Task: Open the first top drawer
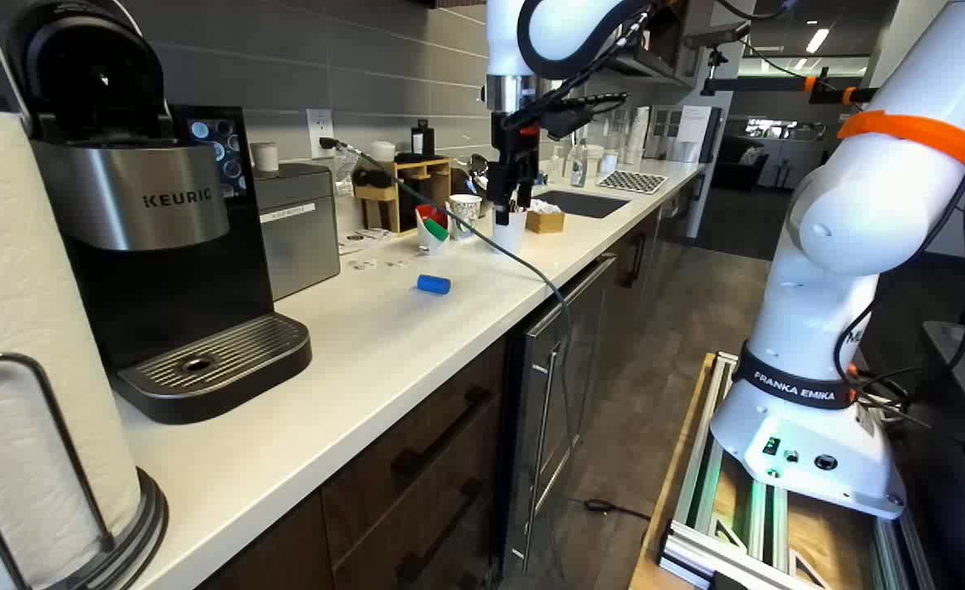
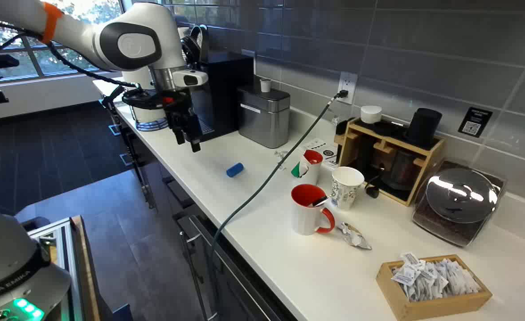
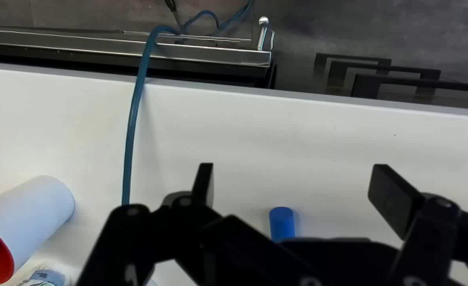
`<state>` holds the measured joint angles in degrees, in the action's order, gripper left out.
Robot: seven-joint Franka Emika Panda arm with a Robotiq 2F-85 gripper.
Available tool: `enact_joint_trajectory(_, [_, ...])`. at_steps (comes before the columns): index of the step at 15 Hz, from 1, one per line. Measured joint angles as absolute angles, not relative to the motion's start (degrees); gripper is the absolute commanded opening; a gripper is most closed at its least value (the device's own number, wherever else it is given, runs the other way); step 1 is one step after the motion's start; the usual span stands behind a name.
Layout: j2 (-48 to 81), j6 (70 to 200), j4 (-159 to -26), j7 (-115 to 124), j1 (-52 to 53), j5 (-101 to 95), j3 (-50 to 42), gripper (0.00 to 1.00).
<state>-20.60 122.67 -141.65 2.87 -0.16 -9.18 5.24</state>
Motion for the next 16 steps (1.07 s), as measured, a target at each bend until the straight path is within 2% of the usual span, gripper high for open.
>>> enact_joint_trajectory(9, [-21.4, 125.7, -142.6, 2.1, 0.4, -11.0, 5.3, 1.00])
enact_joint_trajectory(13, [-28.0, 136.0, -151.4, -4.0, 3.4, -10.7, 4.4, 1.00])
enact_joint_trajectory(16, [-36.1, 138.8, -158.9, -12.3, 7.8, -6.7, 1.0, 1.00])
